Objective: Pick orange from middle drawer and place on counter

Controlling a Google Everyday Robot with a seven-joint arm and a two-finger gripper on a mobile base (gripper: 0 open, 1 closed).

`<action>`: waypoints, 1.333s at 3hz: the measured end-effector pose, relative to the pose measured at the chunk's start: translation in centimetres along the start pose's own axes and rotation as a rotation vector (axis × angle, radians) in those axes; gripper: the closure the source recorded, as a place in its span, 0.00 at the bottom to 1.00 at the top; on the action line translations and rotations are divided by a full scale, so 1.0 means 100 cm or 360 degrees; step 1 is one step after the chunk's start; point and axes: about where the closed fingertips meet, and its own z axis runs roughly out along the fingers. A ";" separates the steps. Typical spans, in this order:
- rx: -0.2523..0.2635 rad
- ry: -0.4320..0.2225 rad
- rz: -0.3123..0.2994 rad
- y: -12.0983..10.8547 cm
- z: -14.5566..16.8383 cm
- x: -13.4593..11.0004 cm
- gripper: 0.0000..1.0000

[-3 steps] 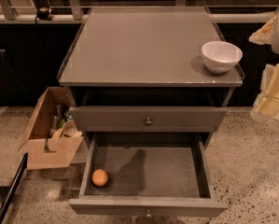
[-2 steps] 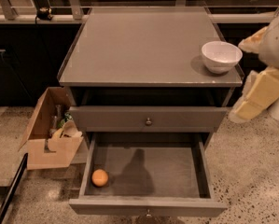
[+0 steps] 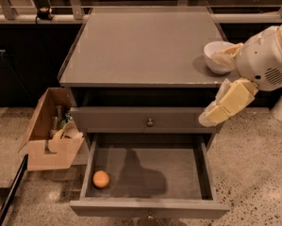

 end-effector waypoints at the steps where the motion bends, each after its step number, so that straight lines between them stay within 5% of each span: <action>1: -0.0001 -0.0003 0.0001 0.000 0.000 -0.001 0.00; 2: -0.0041 -0.0067 -0.0022 0.012 0.013 -0.001 0.00; 4: -0.0060 -0.0137 0.0087 0.034 0.094 0.017 0.00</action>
Offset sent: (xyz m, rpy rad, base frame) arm -0.0095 0.0157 -0.0175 0.0609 -0.0044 0.0542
